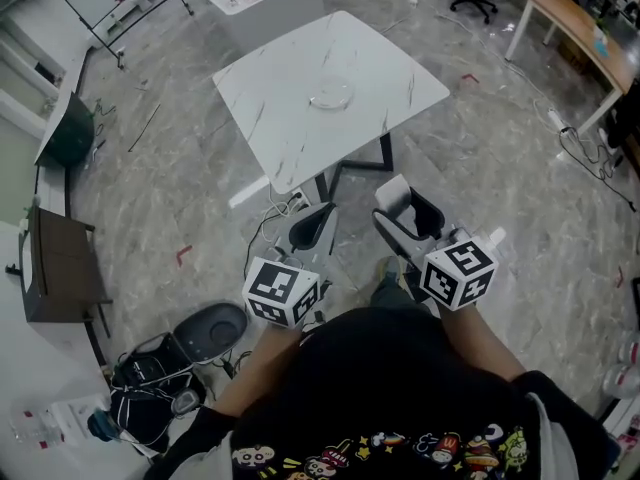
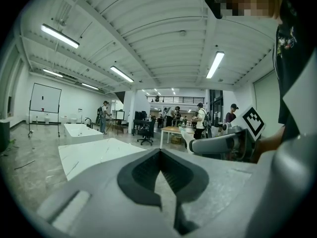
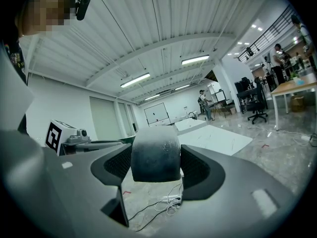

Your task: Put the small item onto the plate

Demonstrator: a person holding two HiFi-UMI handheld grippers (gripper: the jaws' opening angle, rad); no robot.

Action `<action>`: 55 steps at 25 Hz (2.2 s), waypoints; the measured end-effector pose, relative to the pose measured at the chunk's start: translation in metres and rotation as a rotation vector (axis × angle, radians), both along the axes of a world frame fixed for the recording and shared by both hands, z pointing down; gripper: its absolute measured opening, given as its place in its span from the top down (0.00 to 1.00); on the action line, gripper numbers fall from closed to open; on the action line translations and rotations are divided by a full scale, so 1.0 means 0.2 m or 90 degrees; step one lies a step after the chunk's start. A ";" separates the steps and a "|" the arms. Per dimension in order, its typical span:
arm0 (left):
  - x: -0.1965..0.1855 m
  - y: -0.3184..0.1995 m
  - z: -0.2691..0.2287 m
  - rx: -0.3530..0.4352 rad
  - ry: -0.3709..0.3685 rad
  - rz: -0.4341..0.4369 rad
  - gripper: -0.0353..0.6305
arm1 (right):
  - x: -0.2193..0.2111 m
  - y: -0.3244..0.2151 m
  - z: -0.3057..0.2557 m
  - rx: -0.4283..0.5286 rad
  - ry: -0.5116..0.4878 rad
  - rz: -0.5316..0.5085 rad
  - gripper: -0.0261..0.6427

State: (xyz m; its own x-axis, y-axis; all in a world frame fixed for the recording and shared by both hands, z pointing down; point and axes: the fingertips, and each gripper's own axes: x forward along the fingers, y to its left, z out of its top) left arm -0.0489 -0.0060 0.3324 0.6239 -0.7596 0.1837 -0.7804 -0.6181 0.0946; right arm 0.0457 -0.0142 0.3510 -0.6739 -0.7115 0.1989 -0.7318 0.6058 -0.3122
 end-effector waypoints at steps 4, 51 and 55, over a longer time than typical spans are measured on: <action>0.07 -0.20 0.01 -0.003 -0.009 -0.010 0.95 | 0.05 -0.20 0.00 0.002 -0.006 -0.017 0.47; -0.09 -1.53 0.50 -0.129 -0.005 -0.088 0.95 | -0.22 -1.59 0.48 -0.109 0.094 -0.119 0.47; -0.17 -1.65 0.59 -0.147 -0.003 -0.081 0.95 | -0.32 -1.73 0.56 -0.127 0.111 -0.116 0.47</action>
State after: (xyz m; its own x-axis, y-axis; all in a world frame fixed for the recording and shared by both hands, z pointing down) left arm -0.0837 -0.3368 0.4503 0.5249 -0.7693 0.3643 -0.8512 -0.4773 0.2184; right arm -0.0180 -0.3597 0.4639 -0.7303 -0.5179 0.4455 -0.6697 0.6713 -0.3175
